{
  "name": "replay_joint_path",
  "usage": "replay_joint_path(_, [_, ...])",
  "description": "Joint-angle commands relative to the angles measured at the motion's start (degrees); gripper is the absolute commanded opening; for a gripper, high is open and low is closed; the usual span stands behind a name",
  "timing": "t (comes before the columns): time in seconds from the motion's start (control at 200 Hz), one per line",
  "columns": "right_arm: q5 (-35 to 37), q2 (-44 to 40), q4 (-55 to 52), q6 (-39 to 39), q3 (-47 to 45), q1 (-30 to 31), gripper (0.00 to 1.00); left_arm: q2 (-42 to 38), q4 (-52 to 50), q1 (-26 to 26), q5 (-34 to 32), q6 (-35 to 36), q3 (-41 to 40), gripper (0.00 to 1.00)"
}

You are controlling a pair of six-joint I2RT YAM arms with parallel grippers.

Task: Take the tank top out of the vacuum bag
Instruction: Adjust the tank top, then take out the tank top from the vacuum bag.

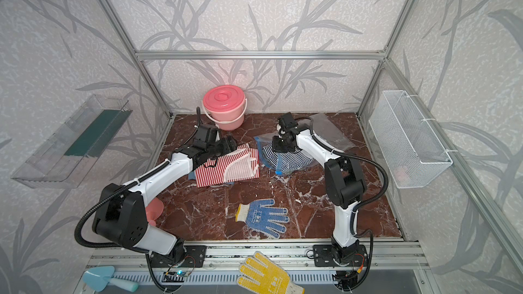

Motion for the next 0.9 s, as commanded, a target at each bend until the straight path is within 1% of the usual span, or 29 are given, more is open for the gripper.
replay_joint_path(0.0, [-2.6, 0.7, 0.3, 1.7, 2.3, -0.3, 0.0, -1.3, 5.8, -1.0, 1.2, -3.3, -2.5, 0.84])
replay_joint_path(0.26, [-5.4, 1.0, 2.0, 3.4, 2.6, -0.5, 0.0, 0.2, 13.0, -2.0, 5.1, -7.5, -5.8, 0.84])
replay_joint_path(0.43, [-6.2, 1.2, 2.7, 4.1, 2.6, -0.5, 0.0, 0.8, 16.4, -3.2, 3.9, -9.7, -7.1, 0.83])
replay_joint_path(0.62, [-8.3, 1.4, 4.6, 5.4, 2.1, -0.6, 0.0, 3.4, 16.4, -4.1, 4.9, -11.7, -5.2, 0.8])
replay_joint_path(0.72, [-8.4, 1.7, 4.8, 5.6, 2.6, -0.5, 0.0, 4.8, 18.6, -5.1, 5.3, -12.7, -5.0, 0.76])
replay_joint_path(0.79, [-8.4, 1.8, 4.8, 5.6, 3.2, -0.5, 0.0, 6.1, 18.3, -5.9, 5.1, -12.9, -4.0, 0.75])
replay_joint_path(0.895, [-8.3, 1.7, 5.1, 5.8, 3.8, -0.5, 0.0, 8.1, 17.9, -6.6, 5.5, -12.9, -2.8, 0.7])
